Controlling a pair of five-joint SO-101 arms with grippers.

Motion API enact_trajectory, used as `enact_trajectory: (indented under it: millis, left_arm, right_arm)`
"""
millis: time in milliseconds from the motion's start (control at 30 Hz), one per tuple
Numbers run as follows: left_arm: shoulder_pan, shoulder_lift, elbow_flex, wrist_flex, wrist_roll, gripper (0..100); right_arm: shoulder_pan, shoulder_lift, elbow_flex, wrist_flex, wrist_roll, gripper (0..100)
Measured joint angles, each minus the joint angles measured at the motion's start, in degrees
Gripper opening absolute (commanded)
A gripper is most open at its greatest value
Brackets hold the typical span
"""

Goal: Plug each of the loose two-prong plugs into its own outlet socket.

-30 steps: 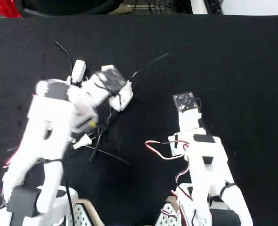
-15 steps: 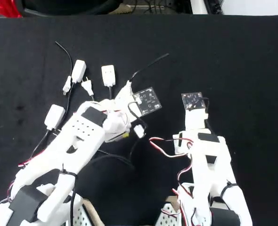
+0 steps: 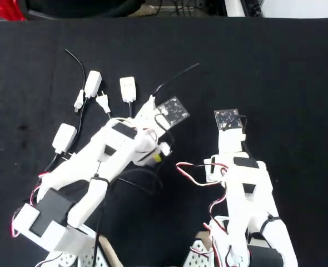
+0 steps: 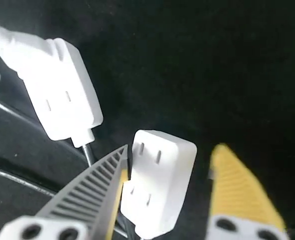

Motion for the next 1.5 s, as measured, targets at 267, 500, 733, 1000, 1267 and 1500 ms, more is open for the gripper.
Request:
enact_trajectory:
  millis: [267,500,733,1000,1267,1500]
  left_arm:
    - [-0.97,-10.64,-1.58,13.27,0.62,40]
    - [-14.42,-28.48,-1.58,18.29,0.09,40]
    - [-34.55,-29.1,-0.97,18.29,-6.77,40]
    - [-49.23,-29.1,9.05,17.93,-8.09,40]
    - [-51.43,-32.79,21.19,-2.37,0.88,40]
    - [-51.6,-32.88,21.45,-6.42,13.71,40]
  right_arm:
    - [0.0,0.0,0.0,0.0,0.0,17.3]
    - [0.0,0.0,0.0,0.0,0.0,17.3]
    - [0.0,0.0,0.0,0.0,0.0,17.3]
    - [-3.78,0.09,-4.66,0.26,2.64,17.3]
    - [-22.51,0.09,-17.41,14.33,13.71,9.6]
    - [-37.01,0.18,-30.42,17.49,14.15,5.2]
